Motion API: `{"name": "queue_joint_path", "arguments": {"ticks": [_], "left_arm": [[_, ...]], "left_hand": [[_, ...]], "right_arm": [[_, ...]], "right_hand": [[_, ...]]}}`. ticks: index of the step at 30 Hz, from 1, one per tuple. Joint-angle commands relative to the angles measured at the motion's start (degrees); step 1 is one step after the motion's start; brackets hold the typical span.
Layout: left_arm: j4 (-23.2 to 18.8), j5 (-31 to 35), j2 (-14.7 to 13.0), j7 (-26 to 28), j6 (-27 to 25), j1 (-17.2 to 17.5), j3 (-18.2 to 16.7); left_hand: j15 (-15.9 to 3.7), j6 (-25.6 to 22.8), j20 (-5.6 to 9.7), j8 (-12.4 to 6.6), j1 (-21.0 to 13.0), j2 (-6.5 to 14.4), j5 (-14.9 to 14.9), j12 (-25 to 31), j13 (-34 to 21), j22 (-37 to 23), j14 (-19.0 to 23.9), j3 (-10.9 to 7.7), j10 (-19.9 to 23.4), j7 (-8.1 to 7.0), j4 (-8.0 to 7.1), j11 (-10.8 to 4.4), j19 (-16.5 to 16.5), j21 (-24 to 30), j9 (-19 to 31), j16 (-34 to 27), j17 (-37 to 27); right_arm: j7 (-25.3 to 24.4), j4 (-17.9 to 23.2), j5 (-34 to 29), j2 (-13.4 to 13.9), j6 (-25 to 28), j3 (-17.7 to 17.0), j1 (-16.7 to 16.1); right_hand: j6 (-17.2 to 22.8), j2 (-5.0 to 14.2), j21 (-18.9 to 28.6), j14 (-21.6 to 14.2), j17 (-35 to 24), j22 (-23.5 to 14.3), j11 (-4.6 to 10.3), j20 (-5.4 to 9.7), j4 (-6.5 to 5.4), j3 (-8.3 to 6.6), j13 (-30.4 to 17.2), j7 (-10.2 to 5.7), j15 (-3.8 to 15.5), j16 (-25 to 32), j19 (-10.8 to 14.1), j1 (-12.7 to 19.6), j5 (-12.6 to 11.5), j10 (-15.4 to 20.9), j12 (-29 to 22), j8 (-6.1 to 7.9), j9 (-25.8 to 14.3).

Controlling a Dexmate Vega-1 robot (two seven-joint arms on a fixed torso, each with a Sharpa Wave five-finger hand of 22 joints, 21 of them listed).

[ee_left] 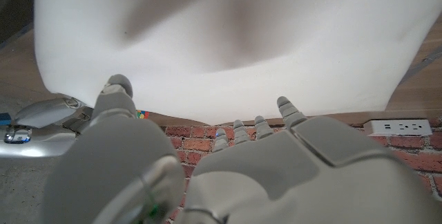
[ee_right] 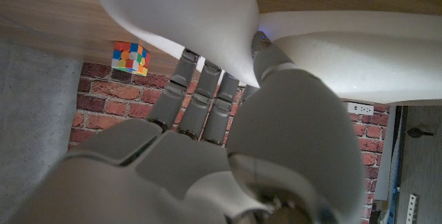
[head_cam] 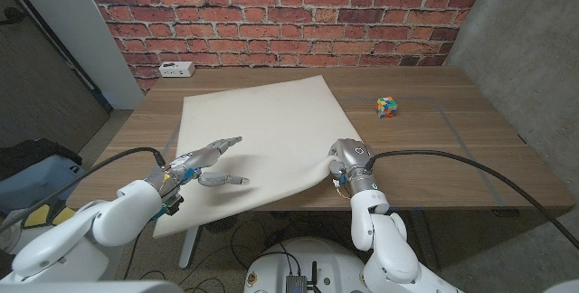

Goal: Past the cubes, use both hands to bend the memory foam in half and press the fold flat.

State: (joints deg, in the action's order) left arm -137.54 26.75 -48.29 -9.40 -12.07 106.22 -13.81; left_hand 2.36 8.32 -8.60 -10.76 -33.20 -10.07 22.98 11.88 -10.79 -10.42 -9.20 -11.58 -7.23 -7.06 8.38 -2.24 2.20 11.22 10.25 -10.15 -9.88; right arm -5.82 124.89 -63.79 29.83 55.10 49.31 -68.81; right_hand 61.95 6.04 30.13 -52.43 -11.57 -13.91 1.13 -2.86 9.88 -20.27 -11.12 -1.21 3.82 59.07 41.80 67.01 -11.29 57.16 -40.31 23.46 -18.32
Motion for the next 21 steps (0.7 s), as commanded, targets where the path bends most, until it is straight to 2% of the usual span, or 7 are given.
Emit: {"name": "queue_joint_path", "arguments": {"ticks": [1,4,10,16,21], "left_arm": [[1.6,-4.7,2.0,-1.7,6.8,0.0,-2.3],[1.9,-7.0,2.2,-3.5,8.7,0.0,-3.2],[0.6,-5.1,3.0,-4.0,9.5,1.0,-3.8],[-1.3,1.1,3.3,-3.6,7.4,1.5,-2.0],[-1.9,4.2,2.8,-4.3,5.5,0.9,-0.2]], "left_hand": [[0.27,0.7,-0.22,0.28,-0.2,-0.2,0.2,-0.2,-0.3,-0.1,-0.2,0.70,-0.3,0.07,-0.06,0.16,0.4,-0.1,0.1,-0.2,-0.2],[0.61,0.9,-0.40,0.30,-0.1,-0.2,0.3,-0.2,-0.3,-0.1,0.0,1.06,-0.4,0.17,-0.15,0.53,0.5,-0.1,0.1,-0.3,-0.2],[1.50,2.2,-1.23,0.60,0.0,-0.2,0.6,-0.6,-0.3,-0.2,-0.5,2.13,-1.6,0.79,-0.28,1.30,1.2,-0.2,0.1,-0.2,-0.2],[1.92,3.7,-1.61,0.82,-0.5,0.1,0.9,-0.8,-0.3,-0.2,-1.4,2.80,-2.8,0.57,-0.24,1.55,1.8,-0.3,0.1,0.0,-0.3],[2.25,5.5,-1.95,0.98,-1.3,0.7,1.1,-1.0,-0.3,-0.2,-2.3,3.08,-4.0,0.89,-0.13,1.72,2.5,-0.4,0.1,0.2,-0.3]], "right_arm": [[-0.3,-4.7,-7.1,-4.4,5.8,4.1,4.0],[0.4,-6.2,-8.3,-5.6,6.9,4.5,5.0],[1.3,-7.7,-9.7,-8.2,10.0,4.5,6.3],[3.2,-8.9,-10.7,-9.8,12.3,5.1,7.8],[2.4,-8.8,-10.2,-10.6,12.5,5.1,8.2]], "right_hand": [[7.7,-0.40,0.8,-3.8,-47.8,-0.3,-4.14,-0.04,-0.14,-0.66,-22.5,7.04,4.69,0.5,0.5,-0.5,-0.7,7.1,-8.0,0.22,-0.4],[7.7,-0.49,1.0,-3.7,-48.6,-0.3,-4.13,-0.02,-0.17,-0.93,-23.0,7.04,4.81,0.7,0.4,-0.7,-0.8,6.9,-8.2,0.15,-0.6],[7.8,-0.62,1.5,-3.9,-49.6,-0.4,-4.27,-0.10,-0.21,-1.39,-23.9,7.12,4.73,1.0,0.5,-0.9,-1.0,7.0,-8.8,0.06,-0.8],[8.1,-0.86,2.1,-4.0,-50.8,-0.4,-4.34,-0.24,-0.19,-1.88,-24.3,7.35,4.49,1.3,0.6,-1.2,-1.2,7.1,-9.1,0.05,-1.0],[8.2,-1.03,2.6,-4.2,-52.1,-0.5,-4.34,-0.40,-0.19,-2.48,-24.2,7.31,4.35,1.5,0.8,-1.5,-1.5,7.5,-9.2,-0.03,-1.3]]}}
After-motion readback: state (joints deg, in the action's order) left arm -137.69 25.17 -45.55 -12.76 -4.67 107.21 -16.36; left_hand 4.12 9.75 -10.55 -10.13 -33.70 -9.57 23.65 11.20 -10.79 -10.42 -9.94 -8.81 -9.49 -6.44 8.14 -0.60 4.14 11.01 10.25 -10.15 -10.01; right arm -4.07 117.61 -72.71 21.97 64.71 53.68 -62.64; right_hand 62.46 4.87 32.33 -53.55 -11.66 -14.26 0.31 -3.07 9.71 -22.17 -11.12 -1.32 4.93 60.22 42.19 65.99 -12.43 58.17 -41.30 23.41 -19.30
